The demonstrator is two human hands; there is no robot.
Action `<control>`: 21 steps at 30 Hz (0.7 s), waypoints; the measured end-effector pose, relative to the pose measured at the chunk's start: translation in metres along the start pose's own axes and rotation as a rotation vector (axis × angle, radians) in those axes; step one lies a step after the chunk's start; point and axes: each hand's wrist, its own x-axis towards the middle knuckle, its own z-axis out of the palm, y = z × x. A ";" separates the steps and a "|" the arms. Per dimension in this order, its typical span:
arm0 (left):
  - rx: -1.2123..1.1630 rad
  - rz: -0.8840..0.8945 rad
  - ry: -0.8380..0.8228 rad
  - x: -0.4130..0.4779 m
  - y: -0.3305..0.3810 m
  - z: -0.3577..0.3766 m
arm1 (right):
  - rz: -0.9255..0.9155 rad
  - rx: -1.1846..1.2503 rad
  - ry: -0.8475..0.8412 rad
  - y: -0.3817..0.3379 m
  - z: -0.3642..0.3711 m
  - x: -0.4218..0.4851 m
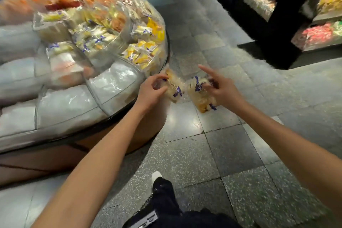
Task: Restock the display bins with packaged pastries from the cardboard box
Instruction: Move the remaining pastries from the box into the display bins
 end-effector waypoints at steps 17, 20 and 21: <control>-0.093 -0.246 0.301 0.072 -0.132 -0.255 | -0.030 0.031 -0.274 -0.128 0.226 0.216; -0.112 -0.300 0.333 0.083 -0.153 -0.292 | -0.086 0.031 -0.317 -0.143 0.264 0.249; -0.108 -0.311 0.346 0.085 -0.160 -0.302 | -0.090 0.037 -0.339 -0.145 0.275 0.259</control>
